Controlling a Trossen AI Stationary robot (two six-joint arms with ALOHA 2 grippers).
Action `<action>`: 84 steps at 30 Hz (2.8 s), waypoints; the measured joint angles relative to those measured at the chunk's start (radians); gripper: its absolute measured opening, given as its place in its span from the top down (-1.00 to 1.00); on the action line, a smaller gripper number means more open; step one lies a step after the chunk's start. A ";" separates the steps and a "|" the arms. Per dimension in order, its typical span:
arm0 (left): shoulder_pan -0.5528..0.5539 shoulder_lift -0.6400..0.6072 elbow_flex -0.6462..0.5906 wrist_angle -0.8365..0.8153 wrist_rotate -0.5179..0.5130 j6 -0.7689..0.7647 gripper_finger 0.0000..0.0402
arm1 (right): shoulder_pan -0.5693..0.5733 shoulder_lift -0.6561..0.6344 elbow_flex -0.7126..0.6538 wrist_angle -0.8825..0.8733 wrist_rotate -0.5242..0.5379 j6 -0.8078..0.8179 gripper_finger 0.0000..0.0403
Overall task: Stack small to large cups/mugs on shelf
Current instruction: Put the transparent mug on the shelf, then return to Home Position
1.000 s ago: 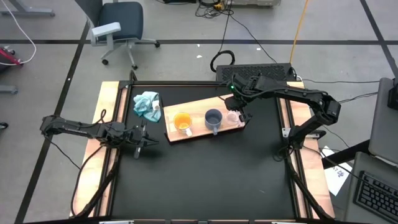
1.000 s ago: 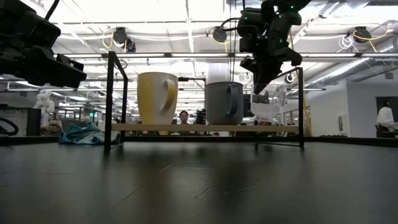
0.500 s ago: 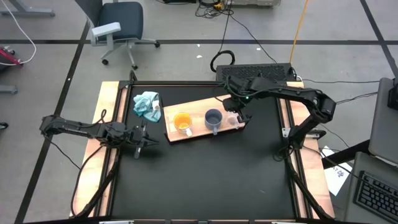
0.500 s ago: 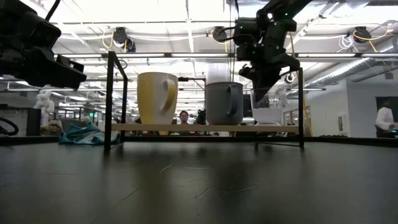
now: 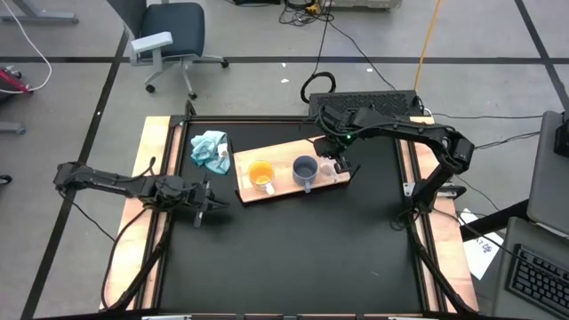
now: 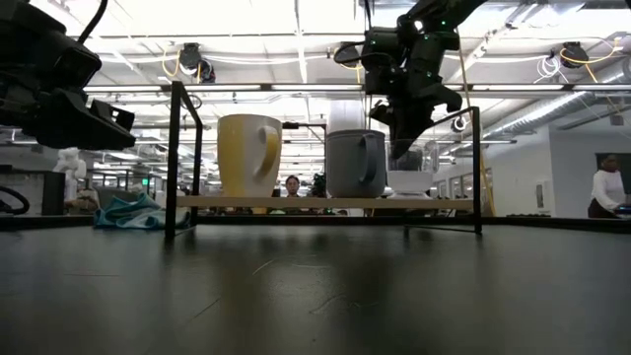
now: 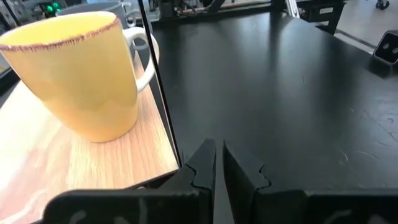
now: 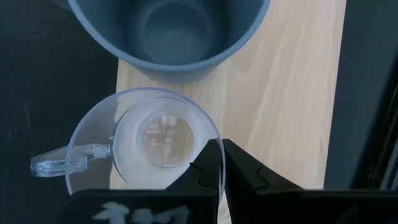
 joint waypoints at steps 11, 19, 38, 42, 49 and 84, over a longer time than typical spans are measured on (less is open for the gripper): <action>0.000 0.005 -0.001 0.017 -0.001 -0.004 0.84 | -0.001 0.000 0.000 -0.012 -0.004 0.007 1.00; 0.000 0.005 -0.001 0.035 0.000 -0.003 0.84 | -0.001 0.000 0.000 -0.013 -0.019 0.006 1.00; 0.000 0.005 -0.001 0.037 0.004 -0.003 0.84 | -0.001 0.028 0.003 -0.009 -0.033 0.029 1.00; 0.000 0.005 -0.001 0.037 0.005 -0.003 0.84 | -0.001 0.028 0.003 -0.010 -0.033 0.041 0.99; 0.000 0.005 -0.001 0.036 0.005 -0.004 0.84 | -0.001 0.037 -0.005 -0.023 -0.028 0.049 0.86; 0.000 0.005 0.000 0.035 0.005 -0.012 0.84 | -0.001 0.031 -0.001 -0.032 -0.031 0.053 0.65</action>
